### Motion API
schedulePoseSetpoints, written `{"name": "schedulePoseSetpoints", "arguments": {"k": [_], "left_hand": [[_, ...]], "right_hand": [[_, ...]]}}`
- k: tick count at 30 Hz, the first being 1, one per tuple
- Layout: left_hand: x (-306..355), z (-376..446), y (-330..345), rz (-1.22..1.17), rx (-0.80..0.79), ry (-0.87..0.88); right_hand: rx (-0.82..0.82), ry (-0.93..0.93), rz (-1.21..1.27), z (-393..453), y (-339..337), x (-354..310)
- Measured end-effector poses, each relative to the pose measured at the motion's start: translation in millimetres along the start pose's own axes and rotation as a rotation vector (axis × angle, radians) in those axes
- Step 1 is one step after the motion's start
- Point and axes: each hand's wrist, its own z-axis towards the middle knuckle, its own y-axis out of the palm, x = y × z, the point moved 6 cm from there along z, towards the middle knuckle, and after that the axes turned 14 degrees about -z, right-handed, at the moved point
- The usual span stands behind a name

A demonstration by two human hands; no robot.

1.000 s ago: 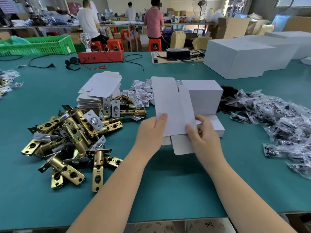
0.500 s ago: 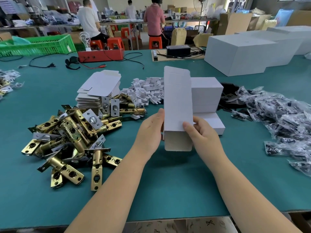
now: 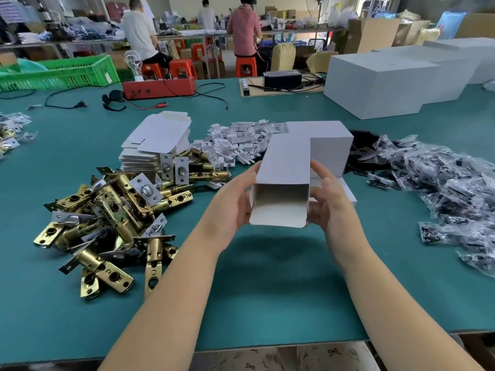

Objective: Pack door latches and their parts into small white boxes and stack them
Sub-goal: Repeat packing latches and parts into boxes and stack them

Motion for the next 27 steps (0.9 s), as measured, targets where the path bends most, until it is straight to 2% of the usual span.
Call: {"name": "schedulePoseSetpoints", "arguments": {"k": [7,11,15,21,27], "left_hand": [[14,-9,-7,-0.116,-0.117,0.019],[16,-10,-7,-0.048,-0.156,0.008],[15,-9,-11,0.018,-0.075,0.004],[10,-6,-12,0.191,-0.005,0.038],[11,-8,-19,0.529,0.234,0.209]], "right_hand": [[0.004,-0.196,-0.206,-12,-1,-17],[-0.082,-0.197,-0.204,-14,1,-16],[-0.085,-0.162,-0.171,-11,-1,-12],[-0.189,-0.177,-0.06,-8,2,-14],[-0.255,-0.086,-0.102,-8,5,-5]]}}
